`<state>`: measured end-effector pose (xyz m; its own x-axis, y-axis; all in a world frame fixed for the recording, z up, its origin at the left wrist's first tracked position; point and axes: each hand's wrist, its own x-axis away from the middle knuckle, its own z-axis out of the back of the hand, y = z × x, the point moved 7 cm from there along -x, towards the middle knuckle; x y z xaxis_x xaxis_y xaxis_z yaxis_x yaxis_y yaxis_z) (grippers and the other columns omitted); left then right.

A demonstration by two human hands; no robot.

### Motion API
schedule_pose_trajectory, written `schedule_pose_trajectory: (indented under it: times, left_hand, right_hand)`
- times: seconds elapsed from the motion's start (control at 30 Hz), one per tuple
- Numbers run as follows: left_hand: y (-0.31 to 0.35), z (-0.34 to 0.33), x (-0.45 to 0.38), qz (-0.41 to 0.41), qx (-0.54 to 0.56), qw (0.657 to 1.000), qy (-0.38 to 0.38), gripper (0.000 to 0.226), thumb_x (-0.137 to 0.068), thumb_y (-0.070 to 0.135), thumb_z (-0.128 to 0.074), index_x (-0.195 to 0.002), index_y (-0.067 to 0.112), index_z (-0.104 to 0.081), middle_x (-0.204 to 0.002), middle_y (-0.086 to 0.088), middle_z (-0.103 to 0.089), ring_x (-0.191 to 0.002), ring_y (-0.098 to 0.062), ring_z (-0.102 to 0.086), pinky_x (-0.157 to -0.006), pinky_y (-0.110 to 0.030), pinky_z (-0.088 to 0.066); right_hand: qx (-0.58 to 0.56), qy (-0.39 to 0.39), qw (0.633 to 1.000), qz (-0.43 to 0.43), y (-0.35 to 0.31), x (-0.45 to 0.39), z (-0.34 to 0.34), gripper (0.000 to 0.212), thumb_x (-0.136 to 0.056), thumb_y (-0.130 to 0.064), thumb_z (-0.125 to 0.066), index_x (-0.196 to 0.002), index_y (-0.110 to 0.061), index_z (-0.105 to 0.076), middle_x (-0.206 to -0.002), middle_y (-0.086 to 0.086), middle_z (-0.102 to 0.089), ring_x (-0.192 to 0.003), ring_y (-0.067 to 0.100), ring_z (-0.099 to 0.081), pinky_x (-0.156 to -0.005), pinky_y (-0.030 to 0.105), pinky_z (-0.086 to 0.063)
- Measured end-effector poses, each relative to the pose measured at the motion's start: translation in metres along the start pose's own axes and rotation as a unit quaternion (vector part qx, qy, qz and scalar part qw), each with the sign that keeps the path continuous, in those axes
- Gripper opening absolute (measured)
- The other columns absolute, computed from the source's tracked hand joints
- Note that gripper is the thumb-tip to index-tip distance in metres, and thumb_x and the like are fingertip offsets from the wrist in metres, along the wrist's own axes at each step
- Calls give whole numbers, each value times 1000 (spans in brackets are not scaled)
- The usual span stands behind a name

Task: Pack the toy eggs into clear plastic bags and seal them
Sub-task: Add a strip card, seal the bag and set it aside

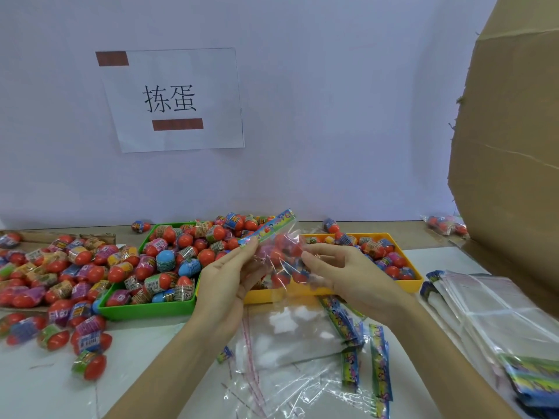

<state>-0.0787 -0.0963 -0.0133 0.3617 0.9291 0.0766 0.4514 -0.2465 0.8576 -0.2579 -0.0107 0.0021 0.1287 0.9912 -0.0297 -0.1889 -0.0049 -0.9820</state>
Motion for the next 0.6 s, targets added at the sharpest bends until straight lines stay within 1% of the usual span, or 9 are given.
schedule_pose_trajectory:
  times: [0.03, 0.1, 0.2, 0.3, 0.37, 0.4, 0.47, 0.5, 0.6]
  left_hand:
    - [0, 1, 0, -3, 5, 1000, 1, 14, -86, 20, -79, -93, 11, -87, -87, -4, -80, -72, -7, -73, -71, -22, -62]
    - [2, 5, -2, -15, 7, 1000, 9, 19, -78, 25, -82, -92, 13, -88, -90, -3, -81, -76, -7, -74, -72, -22, -62]
    - [3, 9, -5, -26, -13, 1000, 8, 23, -75, 28, -83, -93, 15, -88, -96, -4, -82, -79, -7, -74, -73, -22, -62]
    - [8, 9, -7, -34, -15, 999, 2, 20, -77, 29, -82, -92, 18, -88, -97, -2, -82, -80, -6, -74, -72, -21, -61]
    - [17, 16, -10, -30, 19, 999, 23, 16, -79, 29, -82, -90, 19, -88, -92, 0, -81, -77, -6, -74, -69, -22, -61]
    - [22, 20, -12, -37, 18, 999, 34, 15, -80, 30, -82, -90, 19, -88, -90, 0, -80, -75, -6, -73, -68, -22, -61]
    - [28, 23, -13, -57, -15, 998, 39, 16, -83, 30, -81, -92, 19, -88, -91, 0, -81, -74, -5, -73, -66, -20, -60]
    - [29, 23, -12, -61, -30, 997, 37, 15, -84, 30, -80, -92, 19, -88, -91, -1, -81, -74, -5, -73, -65, -20, -60]
    - [24, 13, -5, -68, -64, 995, 17, 16, -85, 30, -80, -91, 19, -88, -95, -5, -82, -79, -8, -76, -66, -20, -61]
  right_hand:
    - [-21, -6, 1000, -10, 1, 0, -2, 32, -86, -68, -74, -112, -49, -77, -116, -9, -78, -106, 14, -76, -90, 27, -61]
    - [-31, -35, 999, -25, 2, 1, -9, 34, -87, -63, -76, -105, -35, -82, -110, 1, -80, -102, 18, -77, -84, 24, -61]
    - [-29, -65, 997, -38, 3, 3, -13, 35, -91, -50, -77, -101, -17, -84, -102, 12, -80, -89, 19, -77, -74, 20, -59]
    - [-57, -65, 995, -57, 7, 3, -11, 29, -88, -36, -80, -98, -9, -83, -94, 15, -79, -76, 15, -72, -65, 19, -56]
    - [-69, -56, 994, -64, 8, 3, -6, 26, -85, -29, -80, -95, -5, -83, -87, 15, -77, -69, 13, -69, -62, 18, -55]
    - [-73, -54, 994, -66, 7, 3, -5, 25, -86, -27, -79, -95, -4, -82, -86, 14, -76, -67, 13, -68, -61, 18, -55]
    - [-83, -57, 993, -64, 4, 4, -4, 26, -88, -28, -78, -98, -4, -81, -86, 15, -75, -68, 14, -68, -61, 19, -55]
    - [-86, -58, 993, -60, 2, 4, -4, 29, -90, -31, -77, -102, -5, -80, -90, 14, -76, -72, 16, -70, -63, 19, -56]
    - [-89, -71, 992, -60, -1, 5, -6, 42, -95, -47, -71, -124, -17, -71, -110, 10, -79, -96, 27, -78, -69, 24, -60]
